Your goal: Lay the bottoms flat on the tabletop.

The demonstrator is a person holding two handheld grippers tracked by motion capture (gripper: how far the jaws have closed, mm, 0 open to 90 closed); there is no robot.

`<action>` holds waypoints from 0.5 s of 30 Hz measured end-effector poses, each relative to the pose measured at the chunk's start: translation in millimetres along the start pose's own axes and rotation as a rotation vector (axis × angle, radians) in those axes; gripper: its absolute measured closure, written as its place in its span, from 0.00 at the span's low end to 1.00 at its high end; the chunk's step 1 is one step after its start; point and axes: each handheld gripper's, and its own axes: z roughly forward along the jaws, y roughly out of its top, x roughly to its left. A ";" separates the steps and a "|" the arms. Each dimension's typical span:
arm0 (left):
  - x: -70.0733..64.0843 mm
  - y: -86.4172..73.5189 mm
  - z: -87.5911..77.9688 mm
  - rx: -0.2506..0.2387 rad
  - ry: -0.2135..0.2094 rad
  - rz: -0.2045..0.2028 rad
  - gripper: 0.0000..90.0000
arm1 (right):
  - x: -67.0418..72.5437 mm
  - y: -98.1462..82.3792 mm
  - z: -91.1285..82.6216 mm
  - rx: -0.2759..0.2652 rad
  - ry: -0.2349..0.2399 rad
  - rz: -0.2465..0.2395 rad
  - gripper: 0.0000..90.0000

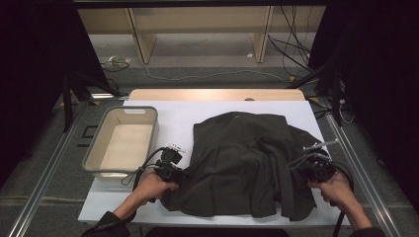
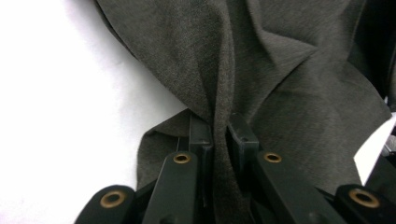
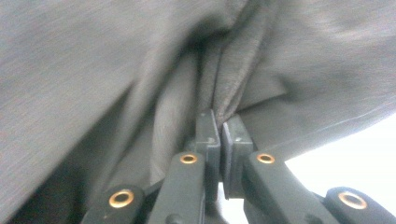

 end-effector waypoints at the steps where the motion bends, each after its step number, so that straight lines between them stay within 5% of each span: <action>1: -1.5 -0.6 0.0 0.002 -0.008 -0.002 0.91 | 7.4 -5.2 -3.7 0.003 0.011 -0.013 0.98; 6: -4.7 -3.2 1.5 0.010 -0.019 0.005 0.91 | 22.5 -15.2 -11.7 -0.011 0.024 -0.033 0.93; 11: -0.6 -0.4 -3.4 -0.008 -0.016 -0.004 0.78 | 1.5 -5.2 -18.1 -0.115 -0.025 0.036 0.61; 15: -0.6 5.8 -18.8 -0.090 0.018 -0.020 0.65 | -19.9 9.4 -22.9 -0.203 -0.072 0.098 0.50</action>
